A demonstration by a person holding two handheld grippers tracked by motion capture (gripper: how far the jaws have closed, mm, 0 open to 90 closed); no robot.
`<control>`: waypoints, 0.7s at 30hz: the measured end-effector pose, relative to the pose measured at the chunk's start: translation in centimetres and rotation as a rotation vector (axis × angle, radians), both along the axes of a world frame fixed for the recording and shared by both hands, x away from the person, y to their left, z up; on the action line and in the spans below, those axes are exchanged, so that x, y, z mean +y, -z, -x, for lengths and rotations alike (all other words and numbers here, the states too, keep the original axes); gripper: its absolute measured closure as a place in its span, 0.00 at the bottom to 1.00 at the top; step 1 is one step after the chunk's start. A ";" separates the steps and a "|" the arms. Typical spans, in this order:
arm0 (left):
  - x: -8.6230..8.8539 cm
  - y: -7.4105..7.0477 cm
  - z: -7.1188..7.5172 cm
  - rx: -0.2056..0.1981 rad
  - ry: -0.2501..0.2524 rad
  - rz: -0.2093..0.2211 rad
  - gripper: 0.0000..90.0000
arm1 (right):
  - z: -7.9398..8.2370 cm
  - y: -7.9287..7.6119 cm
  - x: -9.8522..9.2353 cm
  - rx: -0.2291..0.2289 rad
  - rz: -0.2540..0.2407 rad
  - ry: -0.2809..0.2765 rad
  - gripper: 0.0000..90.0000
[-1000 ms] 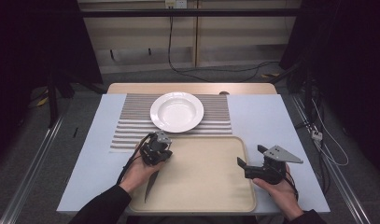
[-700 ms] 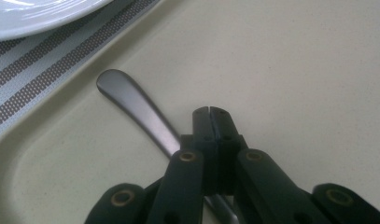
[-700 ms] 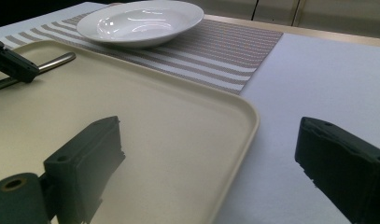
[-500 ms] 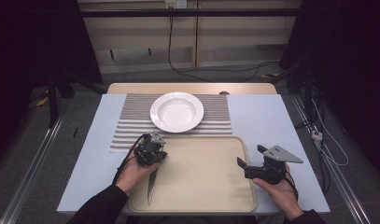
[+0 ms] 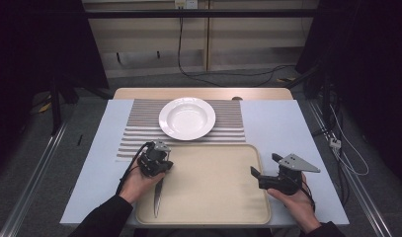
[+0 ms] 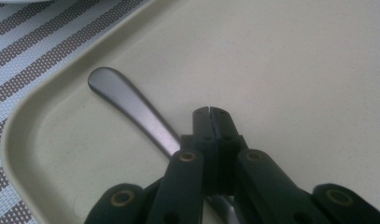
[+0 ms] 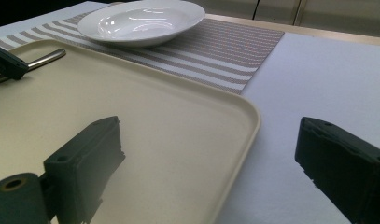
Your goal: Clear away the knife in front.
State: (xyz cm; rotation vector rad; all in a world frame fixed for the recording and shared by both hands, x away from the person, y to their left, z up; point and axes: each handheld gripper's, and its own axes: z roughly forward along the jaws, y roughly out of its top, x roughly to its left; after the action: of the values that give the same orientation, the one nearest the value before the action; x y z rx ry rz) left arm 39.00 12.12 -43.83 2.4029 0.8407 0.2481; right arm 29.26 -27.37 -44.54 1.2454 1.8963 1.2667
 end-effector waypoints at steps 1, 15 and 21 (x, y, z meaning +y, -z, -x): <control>0.0 0.0 0.0 -0.001 -0.001 0.000 1.00 | 0.0 0.0 0.0 0.000 0.000 0.000 0.08; 0.4 -0.1 0.7 -0.004 -0.012 -0.017 1.00 | 0.0 0.0 0.0 0.002 0.000 -0.003 0.08; 0.9 -0.2 0.9 0.002 -0.025 -0.016 1.00 | -0.1 0.0 0.0 0.003 0.000 -0.003 0.08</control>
State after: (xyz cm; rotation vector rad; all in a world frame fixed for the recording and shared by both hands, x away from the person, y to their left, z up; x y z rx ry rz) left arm 38.10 13.02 -43.68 2.4091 0.8728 0.2624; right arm 29.32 -27.39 -44.56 1.2459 1.9008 1.2673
